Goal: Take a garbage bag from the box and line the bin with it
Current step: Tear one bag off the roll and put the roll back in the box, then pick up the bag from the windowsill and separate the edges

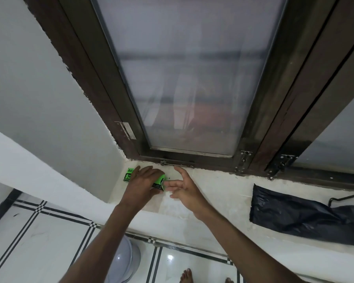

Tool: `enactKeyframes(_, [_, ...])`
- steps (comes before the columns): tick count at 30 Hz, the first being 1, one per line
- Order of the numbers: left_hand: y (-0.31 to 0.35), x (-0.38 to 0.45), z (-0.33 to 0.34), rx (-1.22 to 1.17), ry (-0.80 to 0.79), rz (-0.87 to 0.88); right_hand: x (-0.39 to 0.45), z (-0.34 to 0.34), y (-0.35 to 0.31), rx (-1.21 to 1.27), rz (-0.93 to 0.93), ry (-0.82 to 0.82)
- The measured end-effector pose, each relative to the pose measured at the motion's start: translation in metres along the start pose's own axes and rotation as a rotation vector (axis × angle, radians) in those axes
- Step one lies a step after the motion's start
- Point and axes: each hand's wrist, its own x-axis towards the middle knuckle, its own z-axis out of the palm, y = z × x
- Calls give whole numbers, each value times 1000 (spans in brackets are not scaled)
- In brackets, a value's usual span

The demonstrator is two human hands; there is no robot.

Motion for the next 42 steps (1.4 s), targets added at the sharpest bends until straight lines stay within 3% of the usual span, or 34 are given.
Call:
enactKeyframes(7, [-13,-8,-4,-29,-19,-47,-5,0,-2,-94,-47,-2])
enactKeyframes(13, [29,0,-12,-166,93,20,-36,-46,5,-90,-136,188])
enactKeyframes(17, [103,12,-7,-380,213,226,-88,-125,23,-99,-240,498])
enactKeyframes(20, [167,28,3,-495,76,407,-144,-205,45,-216,-257,845])
enactKeyframes(23, [231,47,14,-563,-29,542,-197,-280,62,-419,-121,1219])
enactKeyframes(26, [299,61,24,-646,-130,616,-238,-346,80,-524,29,1439])
enactKeyframes(31, [377,66,36,-662,-206,653,-251,-420,98,-713,161,1341])
enactKeyframes(36, [412,62,52,-653,-292,570,-235,-438,112,-1012,314,1220])
enactKeyframes(39, [421,58,53,-682,-314,498,-233,-437,112,-897,289,1282])
enactKeyframes(42, [427,54,46,-778,-352,421,-250,-419,100,-542,84,1291])
